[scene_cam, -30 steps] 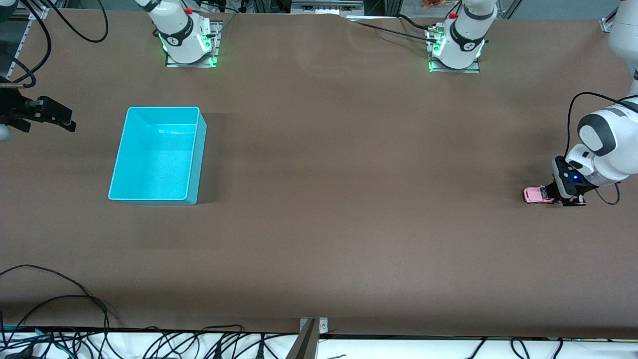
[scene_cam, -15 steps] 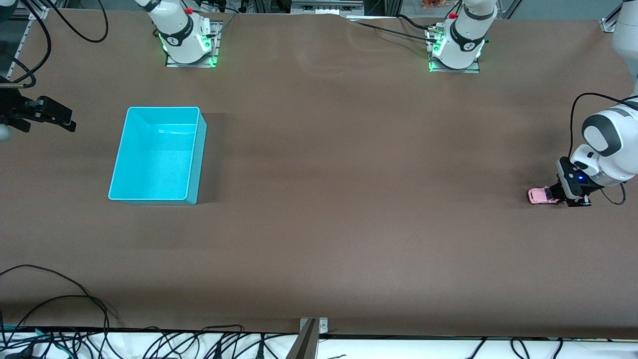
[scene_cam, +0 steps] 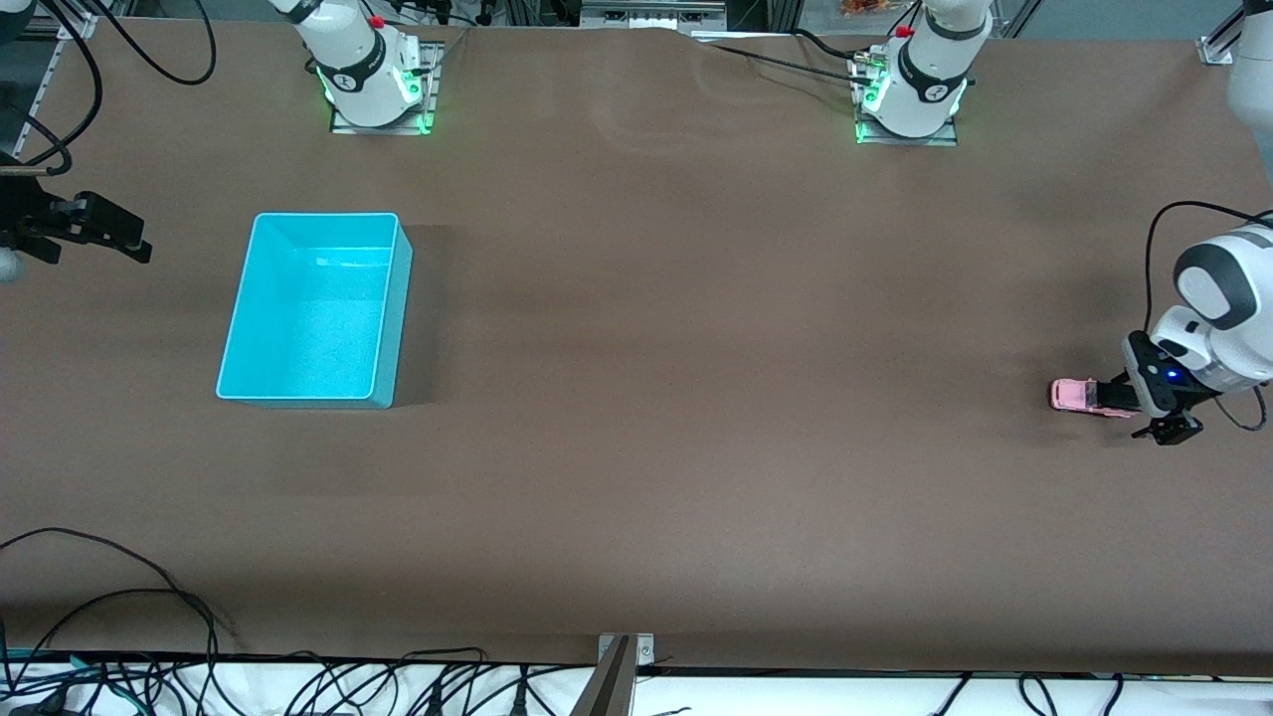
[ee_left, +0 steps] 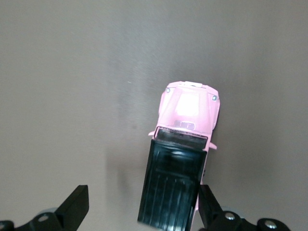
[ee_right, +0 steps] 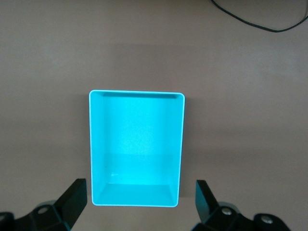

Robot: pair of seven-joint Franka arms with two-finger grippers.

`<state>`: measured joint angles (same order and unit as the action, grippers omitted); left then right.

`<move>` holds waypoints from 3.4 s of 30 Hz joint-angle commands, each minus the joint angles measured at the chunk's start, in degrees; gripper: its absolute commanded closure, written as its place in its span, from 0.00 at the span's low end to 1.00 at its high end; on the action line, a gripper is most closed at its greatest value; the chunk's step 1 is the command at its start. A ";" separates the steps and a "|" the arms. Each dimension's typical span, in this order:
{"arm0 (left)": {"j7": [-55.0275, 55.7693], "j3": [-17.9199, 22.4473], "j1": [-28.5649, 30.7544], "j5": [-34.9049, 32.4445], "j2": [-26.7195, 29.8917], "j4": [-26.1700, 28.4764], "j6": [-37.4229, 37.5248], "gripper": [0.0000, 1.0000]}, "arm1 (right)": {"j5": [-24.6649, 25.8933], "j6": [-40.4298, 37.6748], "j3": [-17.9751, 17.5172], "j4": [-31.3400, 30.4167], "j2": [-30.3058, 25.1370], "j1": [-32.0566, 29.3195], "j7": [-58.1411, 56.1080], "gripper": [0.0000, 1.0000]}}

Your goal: Wind and store pink jeep toy

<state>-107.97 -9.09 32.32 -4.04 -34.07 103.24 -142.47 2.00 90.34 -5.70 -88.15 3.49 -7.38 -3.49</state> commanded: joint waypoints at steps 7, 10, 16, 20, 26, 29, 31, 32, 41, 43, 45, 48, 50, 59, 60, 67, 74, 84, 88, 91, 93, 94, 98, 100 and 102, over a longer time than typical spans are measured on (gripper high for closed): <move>7.51 -0.67 -0.85 -0.62 2.34 -7.26 15.38 0.00 | 0.03 -0.16 -0.11 -0.54 -0.50 -0.18 -0.82 0.00; 8.92 -0.67 -1.29 -0.80 2.96 -7.26 16.26 0.00 | 0.03 -0.16 -0.11 -0.54 -0.50 -0.18 -0.82 0.00; 13.48 -0.93 -2.61 -1.06 5.59 -7.44 19.77 0.00 | 0.03 -0.16 -0.11 -0.54 -0.50 -0.18 -0.82 0.00; 18.84 -0.93 -3.66 -1.06 7.79 -7.44 22.67 0.00 | 0.03 -0.16 -0.11 -0.54 -0.50 -0.18 -0.82 0.00; 26.57 -1.02 -3.93 -1.06 10.52 -7.53 26.80 0.00 | 0.03 -0.16 -0.11 -0.54 -0.50 -0.18 -0.82 0.00; 29.65 -1.11 -4.02 -1.15 11.66 -8.05 29.35 0.00 | 0.03 -0.16 -0.11 -0.54 -0.50 -0.18 -0.82 0.00; 31.50 -1.11 -4.37 -1.15 11.84 -8.93 31.98 0.00 | 0.03 -0.16 -0.11 -0.54 -0.50 -0.18 -0.82 0.00; 32.46 -1.02 -4.72 -1.06 11.84 -9.45 33.48 0.00 | 0.03 -0.16 -0.11 -0.54 -0.50 -0.18 -0.82 0.00; 40.73 -1.11 -6.83 -1.06 13.68 -14.03 43.15 0.00 | 0.03 -0.16 -0.11 -0.54 -0.50 -0.18 -0.82 0.00; 42.75 -1.11 -7.36 -1.06 14.47 -14.38 44.73 0.00 | 0.03 -0.16 -0.11 -0.54 -0.50 -0.18 -0.82 0.00; 44.77 -1.02 -7.97 -1.06 15.17 -14.38 46.05 0.00 | 0.03 -0.25 -0.11 -0.54 -0.50 -0.18 -0.82 0.00; 47.32 -1.11 -8.15 -0.97 16.40 -14.38 48.07 0.00 | 0.03 -0.25 -0.11 -0.54 -0.50 -0.18 -0.82 0.00; 49.51 -1.20 -8.15 -0.71 17.55 -14.38 49.48 0.00 | 0.03 -0.25 -0.11 -0.54 -0.50 -0.18 -0.82 0.00; 58.11 -3.21 -8.06 -0.71 22.82 -14.56 56.42 0.00 | 0.03 -0.51 -0.11 -0.54 -0.50 -0.26 -0.82 0.00; 59.44 -3.48 -8.06 -0.62 23.17 -14.90 57.30 0.00 | 0.03 -0.43 -0.11 -0.54 -0.50 -0.27 -0.82 0.00; 74.47 -7.17 -8.15 -0.71 23.62 -21.49 67.76 0.00 | 0.03 -0.43 -0.11 -0.54 -0.50 -0.27 -0.82 0.00; 81.59 -9.81 -8.06 -0.27 23.79 -21.76 67.94 0.00 | 0.03 -0.43 -0.02 -0.54 -0.50 -0.27 -0.82 0.00; 84.24 -11.56 -8.06 -0.18 23.79 -21.94 68.03 0.00 | 0.20 -0.52 -0.02 -0.27 -0.42 -0.27 -1.35 0.00; 84.42 -11.92 -8.06 1.66 23.79 -21.94 68.03 0.00 | 0.11 -0.60 -0.11 -0.18 -0.42 -0.18 -1.17 0.00; 84.50 -12.01 -8.06 2.37 23.70 -22.03 68.03 0.00 | 0.20 -0.78 -0.28 -0.45 -0.42 0.17 -1.26 0.00; 84.68 -12.09 -8.06 2.37 23.70 -22.03 68.03 0.00 | 0.20 -1.74 -0.72 -0.54 -0.42 0.44 -1.17 0.00; 85.20 -11.92 -8.06 2.45 23.79 -22.03 68.03 0.00 | 0.20 -2.62 -0.98 -0.54 -0.33 0.87 -1.08 0.00; 85.92 -11.75 -7.80 2.54 24.31 -21.51 67.34 0.00 | 0.20 -4.03 -1.42 -0.45 0.20 2.45 -1.17 0.00; 87.14 -12.35 -8.23 1.40 26.68 -20.62 66.01 0.00 | 0.20 -4.03 -2.12 -0.27 0.29 3.25 -1.78 0.00; 88.81 -13.50 -8.85 1.31 25.99 -20.88 66.71 0.00 | 0.11 -3.68 -2.83 -0.27 0.38 3.78 -4.50 0.00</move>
<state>-22.41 -20.87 23.98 -2.70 -9.57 82.55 -75.99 1.99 87.05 -7.21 -88.22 3.98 -5.18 -4.46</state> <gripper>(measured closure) 0.000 0.000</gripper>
